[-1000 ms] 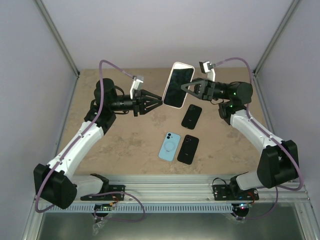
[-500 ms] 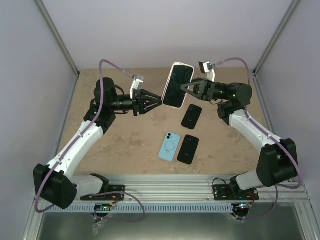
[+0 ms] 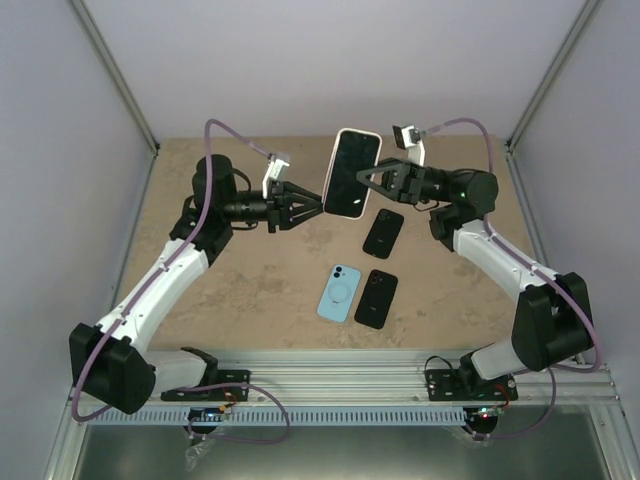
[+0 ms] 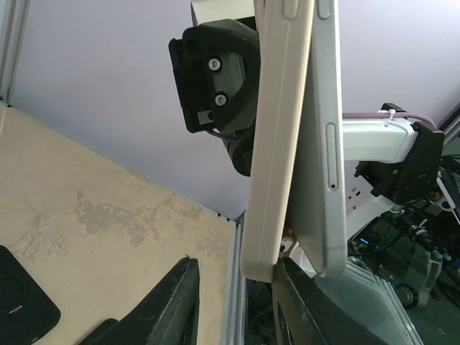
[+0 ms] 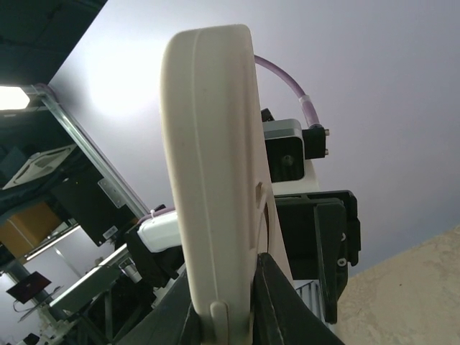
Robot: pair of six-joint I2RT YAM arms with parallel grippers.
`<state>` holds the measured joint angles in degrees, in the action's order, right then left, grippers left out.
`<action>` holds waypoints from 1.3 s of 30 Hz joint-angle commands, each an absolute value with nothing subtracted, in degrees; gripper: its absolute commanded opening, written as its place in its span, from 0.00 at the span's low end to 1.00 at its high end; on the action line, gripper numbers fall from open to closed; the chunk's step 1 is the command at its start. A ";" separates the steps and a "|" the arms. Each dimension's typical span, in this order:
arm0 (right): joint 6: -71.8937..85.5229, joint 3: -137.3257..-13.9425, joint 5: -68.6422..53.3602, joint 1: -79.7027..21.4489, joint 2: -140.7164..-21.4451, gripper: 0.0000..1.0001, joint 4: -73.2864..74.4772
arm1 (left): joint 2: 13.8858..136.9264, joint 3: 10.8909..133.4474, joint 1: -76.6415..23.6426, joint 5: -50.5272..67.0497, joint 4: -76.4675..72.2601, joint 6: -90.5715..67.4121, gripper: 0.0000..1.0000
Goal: Take the phone out of the phone case
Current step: Remove the phone case from the phone.
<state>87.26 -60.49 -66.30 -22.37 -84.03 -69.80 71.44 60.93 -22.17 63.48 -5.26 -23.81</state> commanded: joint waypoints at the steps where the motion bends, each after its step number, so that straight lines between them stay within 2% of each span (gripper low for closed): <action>1: 93.69 -61.07 -71.10 -31.48 -81.28 0.01 -80.27 | 76.94 60.20 -21.05 47.78 -1.40 -23.47 0.30; 16: 84.45 -57.15 -75.93 -32.17 -80.93 0.01 -71.28 | 74.08 60.22 -21.01 51.79 -3.81 -24.14 0.36; 27: 72.89 -56.01 -83.29 -32.47 -79.53 0.01 -58.20 | 73.34 58.89 -21.09 58.96 -11.84 -29.74 0.39; 33: 57.32 -57.51 -86.57 -33.52 -78.85 0.00 -38.97 | 73.82 60.53 -21.71 60.36 -9.53 -27.40 0.43; 38: 29.89 -65.41 -87.37 -34.85 -79.43 0.00 -2.04 | 74.07 62.09 -22.24 61.16 -6.42 -24.40 0.46; 39: 27.13 -66.12 -87.98 -35.33 -79.67 0.01 1.35 | 74.23 62.49 -22.24 61.31 -6.00 -23.81 0.46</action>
